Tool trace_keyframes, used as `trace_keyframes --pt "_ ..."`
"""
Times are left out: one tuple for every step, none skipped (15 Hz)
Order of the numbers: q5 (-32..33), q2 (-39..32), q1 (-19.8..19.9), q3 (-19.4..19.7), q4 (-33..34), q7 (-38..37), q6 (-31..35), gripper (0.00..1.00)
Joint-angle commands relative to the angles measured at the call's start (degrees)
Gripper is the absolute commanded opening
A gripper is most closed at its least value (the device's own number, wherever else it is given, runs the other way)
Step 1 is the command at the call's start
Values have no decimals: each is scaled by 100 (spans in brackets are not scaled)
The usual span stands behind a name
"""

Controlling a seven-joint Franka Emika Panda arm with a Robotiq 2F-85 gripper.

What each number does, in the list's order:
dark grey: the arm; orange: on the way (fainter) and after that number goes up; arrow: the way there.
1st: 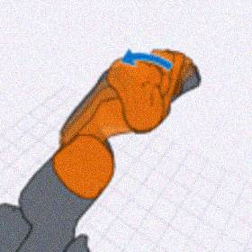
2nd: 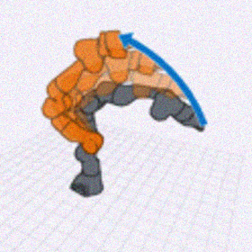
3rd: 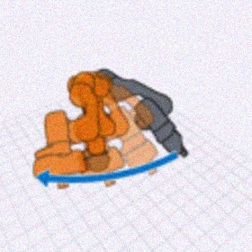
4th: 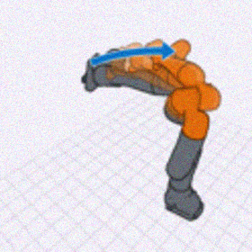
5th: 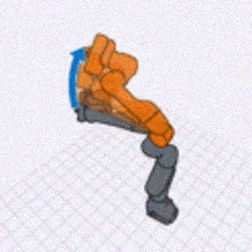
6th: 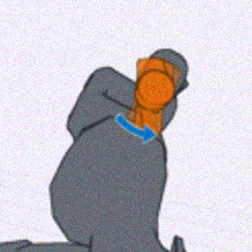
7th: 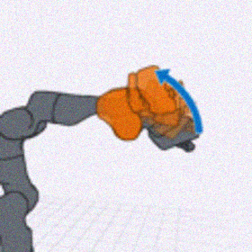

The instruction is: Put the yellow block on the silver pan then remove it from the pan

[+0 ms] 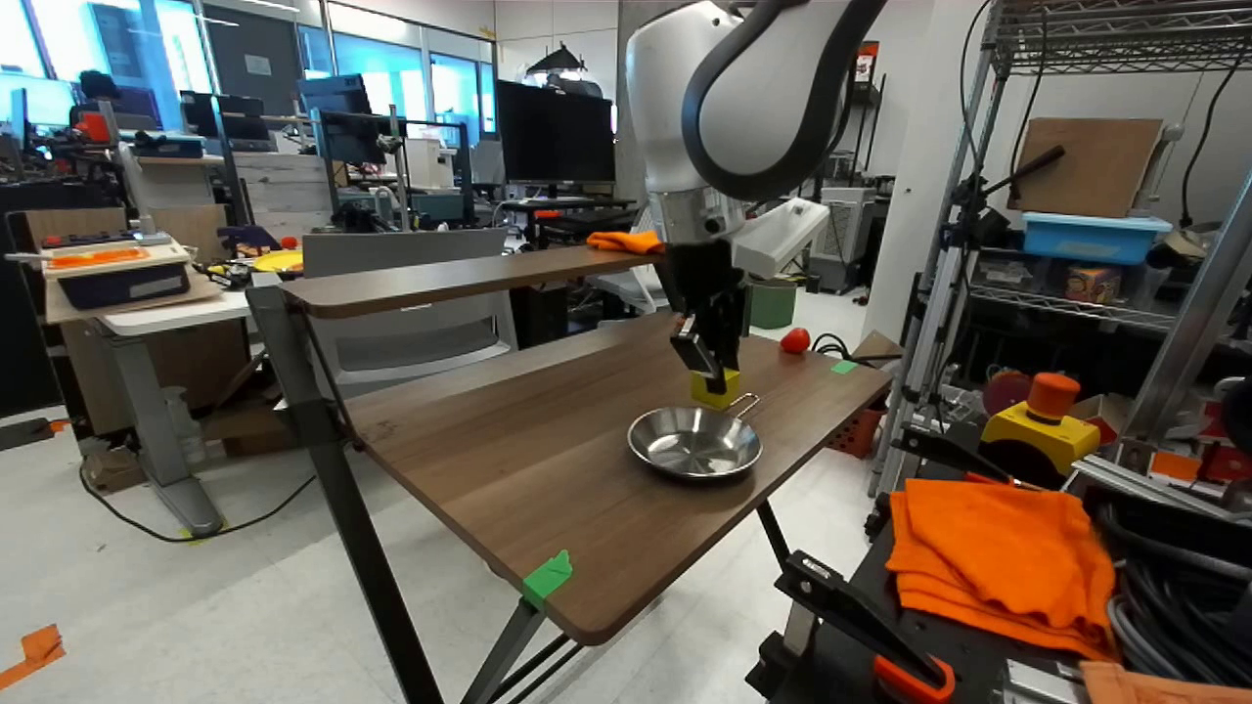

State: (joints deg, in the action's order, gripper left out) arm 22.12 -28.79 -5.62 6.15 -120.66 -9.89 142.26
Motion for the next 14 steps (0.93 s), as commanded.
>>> trace_keyframes --pt "91 123 -87 71 -135 -84 322 8" --pt "68 131 -90 67 -143 -72 321 8" --pt "23 149 -77 48 -157 -46 274 8" --pt "4 171 -72 45 -187 -48 242 8" --pt "18 197 -89 65 -221 -84 196 8" --pt "112 230 -144 140 -281 -200 192 8" --pt "346 278 -281 305 -343 -452 203 8" --pt "824 336 -535 602 -402 -882 260 8" --pt "1186 473 -678 767 -501 -1184 307 8" --pt "1529 584 -796 896 -563 -1497 307 8" --pt "1853 724 -881 965 -631 -1798 289 8" --pt "2113 935 -905 934 -743 -2031 281 8" --pt "2383 1108 -927 890 -825 -2255 263 8" --pt "2541 1286 -878 755 -920 -2375 261 8"
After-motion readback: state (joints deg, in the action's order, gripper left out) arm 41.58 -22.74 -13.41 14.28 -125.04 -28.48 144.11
